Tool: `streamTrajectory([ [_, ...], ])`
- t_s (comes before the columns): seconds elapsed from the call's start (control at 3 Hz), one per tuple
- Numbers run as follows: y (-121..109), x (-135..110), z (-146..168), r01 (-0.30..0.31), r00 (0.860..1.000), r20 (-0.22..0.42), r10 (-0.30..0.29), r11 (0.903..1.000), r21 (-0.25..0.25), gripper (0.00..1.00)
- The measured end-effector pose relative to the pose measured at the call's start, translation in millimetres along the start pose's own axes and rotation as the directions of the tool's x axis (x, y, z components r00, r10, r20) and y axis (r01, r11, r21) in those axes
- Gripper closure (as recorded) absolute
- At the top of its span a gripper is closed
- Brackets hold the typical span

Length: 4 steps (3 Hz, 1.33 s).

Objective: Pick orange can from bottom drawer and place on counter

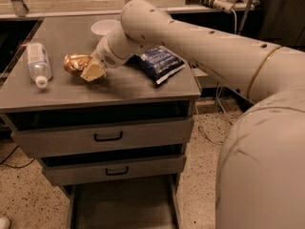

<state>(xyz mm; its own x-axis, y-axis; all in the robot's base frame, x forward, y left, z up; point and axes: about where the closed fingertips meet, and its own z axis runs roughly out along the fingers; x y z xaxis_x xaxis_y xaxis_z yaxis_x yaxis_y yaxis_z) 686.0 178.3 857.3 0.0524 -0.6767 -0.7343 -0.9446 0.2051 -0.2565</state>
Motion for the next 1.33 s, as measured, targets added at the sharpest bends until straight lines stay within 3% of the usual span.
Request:
streamTrajectory([
  [0.33,-0.1,-0.3,-0.3,0.0,1.0,0.0,0.0,1.0,0.0,0.85],
  [1.33,0.0,-0.3,-0.2,0.0,1.0,0.0,0.0,1.0,0.0,0.15],
])
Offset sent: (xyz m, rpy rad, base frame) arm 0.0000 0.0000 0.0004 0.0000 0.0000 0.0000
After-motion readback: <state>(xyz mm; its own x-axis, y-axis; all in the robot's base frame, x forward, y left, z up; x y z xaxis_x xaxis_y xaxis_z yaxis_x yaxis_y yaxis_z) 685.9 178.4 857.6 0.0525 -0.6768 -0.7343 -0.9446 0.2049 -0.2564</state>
